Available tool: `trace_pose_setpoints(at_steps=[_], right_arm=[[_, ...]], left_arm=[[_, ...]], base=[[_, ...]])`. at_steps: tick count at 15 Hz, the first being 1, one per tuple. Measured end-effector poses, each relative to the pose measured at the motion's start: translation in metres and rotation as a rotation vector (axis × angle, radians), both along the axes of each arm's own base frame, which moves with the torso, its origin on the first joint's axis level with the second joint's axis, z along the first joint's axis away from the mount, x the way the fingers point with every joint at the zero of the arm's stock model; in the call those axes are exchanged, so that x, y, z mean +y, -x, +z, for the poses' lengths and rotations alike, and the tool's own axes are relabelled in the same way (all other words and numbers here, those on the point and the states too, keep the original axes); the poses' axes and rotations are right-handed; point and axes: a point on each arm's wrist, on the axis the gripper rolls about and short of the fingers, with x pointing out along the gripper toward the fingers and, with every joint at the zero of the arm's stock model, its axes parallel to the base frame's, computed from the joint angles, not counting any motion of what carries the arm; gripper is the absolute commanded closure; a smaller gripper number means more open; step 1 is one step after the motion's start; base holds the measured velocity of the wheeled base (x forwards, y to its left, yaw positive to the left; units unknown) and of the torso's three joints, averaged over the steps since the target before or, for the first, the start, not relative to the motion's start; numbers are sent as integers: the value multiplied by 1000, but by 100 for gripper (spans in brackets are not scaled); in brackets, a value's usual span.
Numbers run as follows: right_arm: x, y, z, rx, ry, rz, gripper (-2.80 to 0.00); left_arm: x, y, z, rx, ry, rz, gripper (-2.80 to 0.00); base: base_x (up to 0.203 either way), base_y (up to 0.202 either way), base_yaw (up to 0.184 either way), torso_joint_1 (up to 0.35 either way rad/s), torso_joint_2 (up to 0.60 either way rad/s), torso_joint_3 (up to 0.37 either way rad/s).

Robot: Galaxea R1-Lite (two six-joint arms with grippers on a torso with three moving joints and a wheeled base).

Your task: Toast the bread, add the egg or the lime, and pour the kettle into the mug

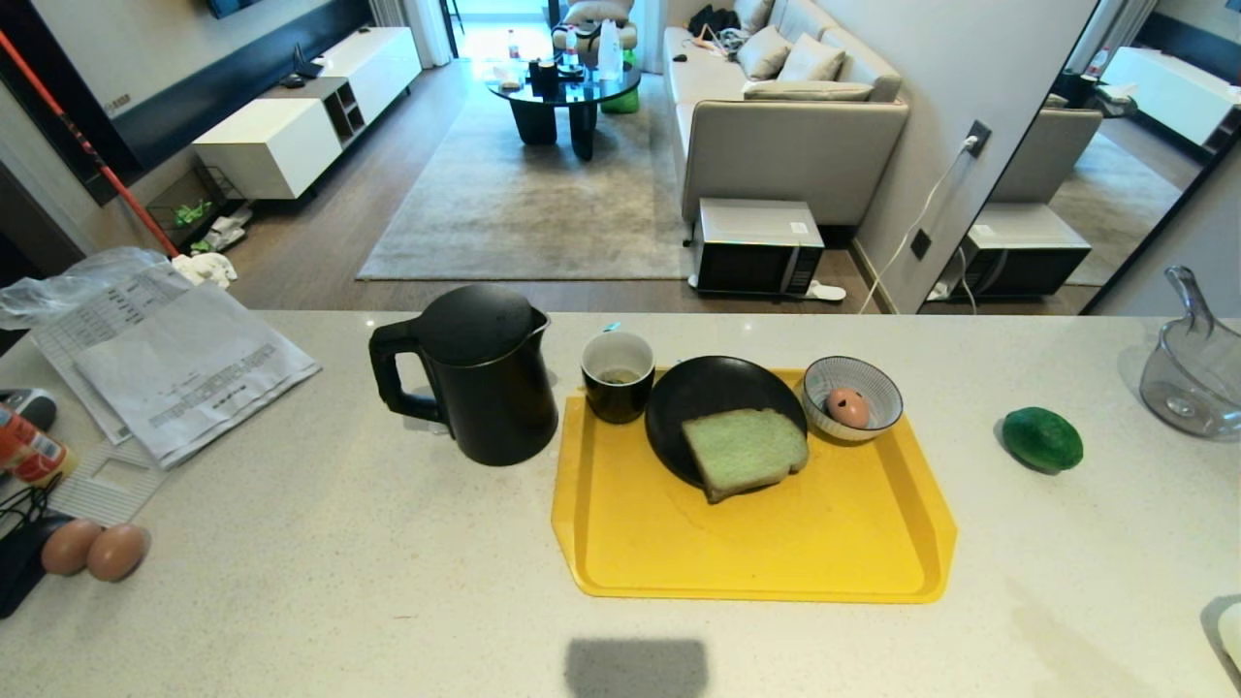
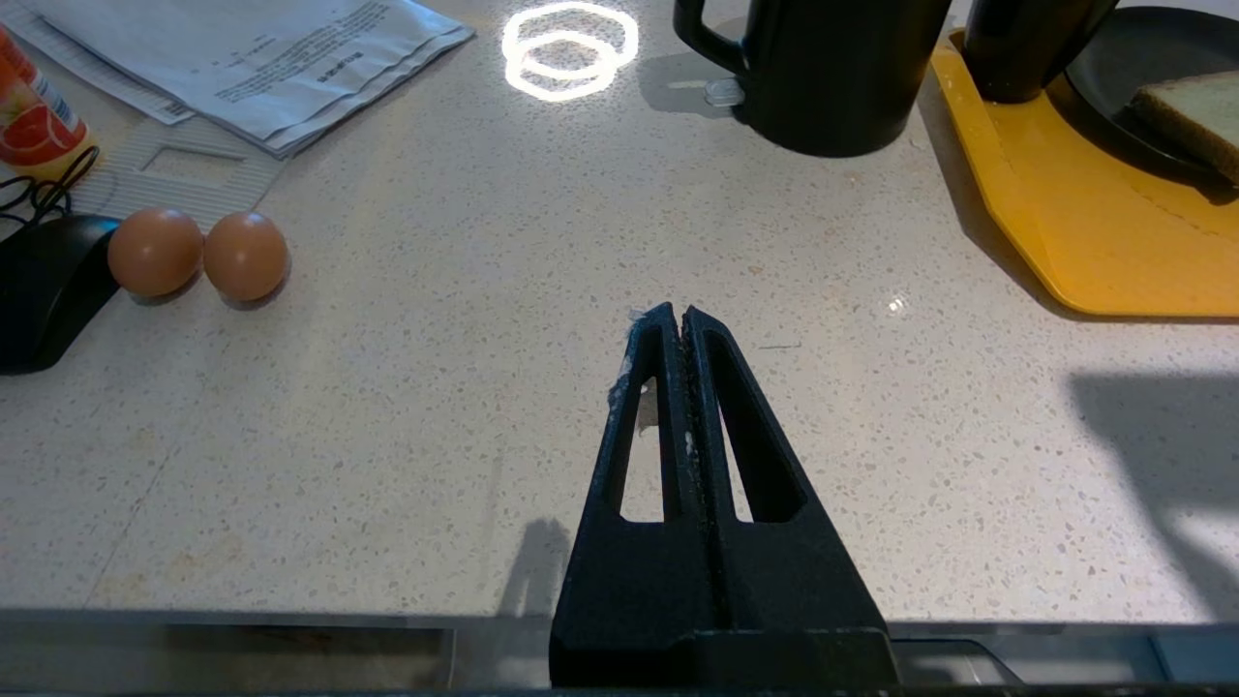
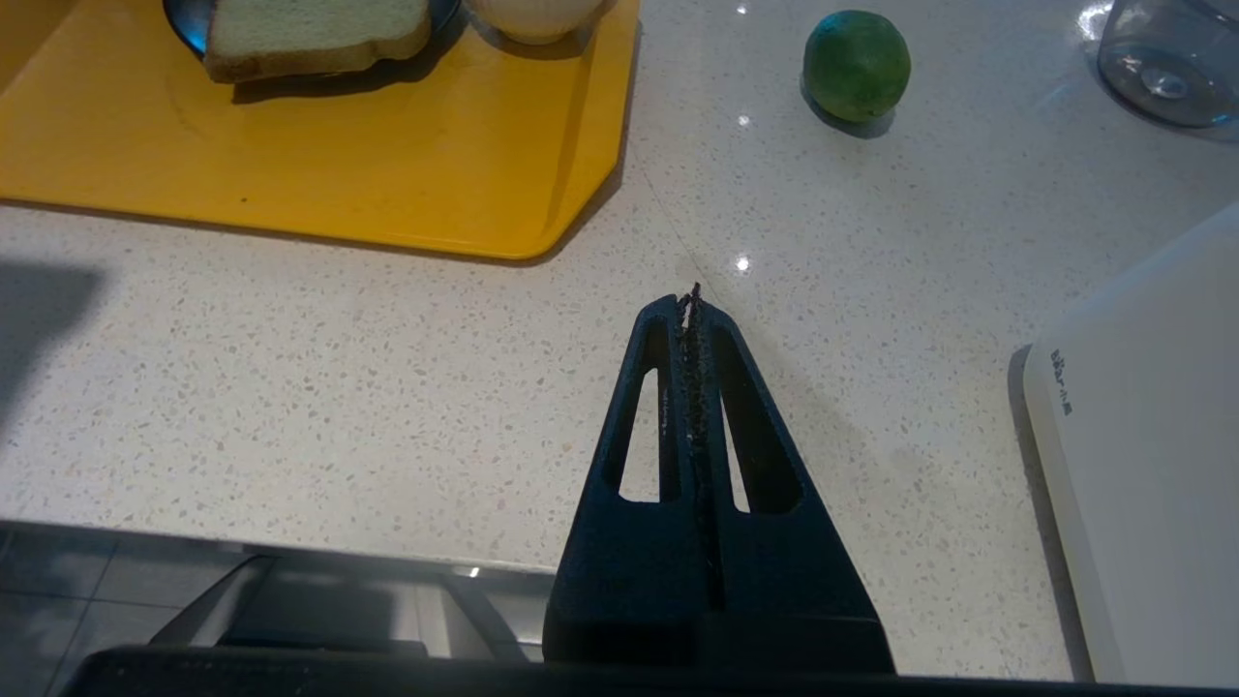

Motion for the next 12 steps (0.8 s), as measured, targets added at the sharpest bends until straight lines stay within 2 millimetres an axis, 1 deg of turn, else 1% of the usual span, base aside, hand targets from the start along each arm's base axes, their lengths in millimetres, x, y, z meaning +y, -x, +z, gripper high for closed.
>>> trace_pose_setpoints(at_steps=[12], right_arm=[[0,0,-1,7,7,1,0]], left_arm=[[0,0,0,0,4,2,0]], base=[[0,0,0,0,0,0]])
